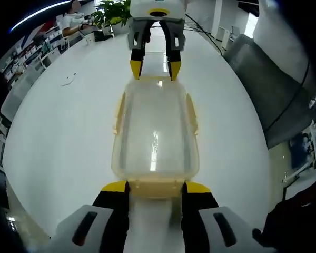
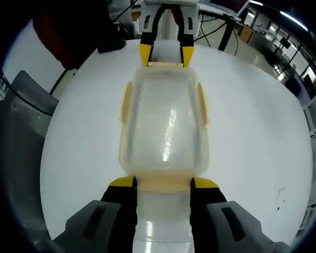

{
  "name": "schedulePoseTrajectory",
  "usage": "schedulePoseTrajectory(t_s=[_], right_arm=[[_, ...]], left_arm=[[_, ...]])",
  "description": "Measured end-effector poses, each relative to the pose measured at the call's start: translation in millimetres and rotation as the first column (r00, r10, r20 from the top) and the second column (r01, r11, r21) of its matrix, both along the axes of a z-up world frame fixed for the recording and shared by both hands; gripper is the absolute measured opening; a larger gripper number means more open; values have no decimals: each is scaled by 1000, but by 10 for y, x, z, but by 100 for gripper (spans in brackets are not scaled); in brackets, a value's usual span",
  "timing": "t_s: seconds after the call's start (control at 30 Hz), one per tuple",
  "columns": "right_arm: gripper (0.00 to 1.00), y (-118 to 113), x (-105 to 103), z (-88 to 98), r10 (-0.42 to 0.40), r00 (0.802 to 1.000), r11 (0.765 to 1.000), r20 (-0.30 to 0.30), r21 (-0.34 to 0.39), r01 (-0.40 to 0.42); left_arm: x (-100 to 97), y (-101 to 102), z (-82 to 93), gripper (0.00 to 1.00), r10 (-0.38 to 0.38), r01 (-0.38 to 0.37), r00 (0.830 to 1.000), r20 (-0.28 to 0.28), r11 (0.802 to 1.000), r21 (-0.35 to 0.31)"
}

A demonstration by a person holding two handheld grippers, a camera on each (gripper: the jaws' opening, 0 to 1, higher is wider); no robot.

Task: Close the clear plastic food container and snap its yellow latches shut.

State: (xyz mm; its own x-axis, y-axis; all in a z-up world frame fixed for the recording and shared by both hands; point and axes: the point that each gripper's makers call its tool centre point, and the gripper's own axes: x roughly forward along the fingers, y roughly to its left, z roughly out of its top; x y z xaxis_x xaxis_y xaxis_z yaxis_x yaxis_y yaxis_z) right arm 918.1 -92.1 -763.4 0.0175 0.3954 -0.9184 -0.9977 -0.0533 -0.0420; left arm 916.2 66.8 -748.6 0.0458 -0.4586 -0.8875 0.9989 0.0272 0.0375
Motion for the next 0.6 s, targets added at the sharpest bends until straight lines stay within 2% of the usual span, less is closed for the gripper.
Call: schedulePoseTrajectory(t_s=[0.13, 0.27, 0.43, 0.6], right_arm=[[35, -25, -33, 206, 7, 1000, 1000, 7, 8, -7], [35, -136, -45, 384, 12, 1000, 1000, 11, 15, -12], [35, -391, -109, 541, 15, 1000, 1000, 10, 7, -16], [35, -648, -147, 647, 13, 1000, 1000, 4, 7, -13]], left_arm=[[-49, -45, 193, 32, 1, -1, 1000, 10, 1000, 9], [-91, -175, 400, 32, 7, -7, 1000, 19, 1000, 1], [-94, -419, 579, 32, 11, -11, 1000, 29, 1000, -20], [-110, -673, 670, 32, 6, -5, 999, 31, 1000, -30]])
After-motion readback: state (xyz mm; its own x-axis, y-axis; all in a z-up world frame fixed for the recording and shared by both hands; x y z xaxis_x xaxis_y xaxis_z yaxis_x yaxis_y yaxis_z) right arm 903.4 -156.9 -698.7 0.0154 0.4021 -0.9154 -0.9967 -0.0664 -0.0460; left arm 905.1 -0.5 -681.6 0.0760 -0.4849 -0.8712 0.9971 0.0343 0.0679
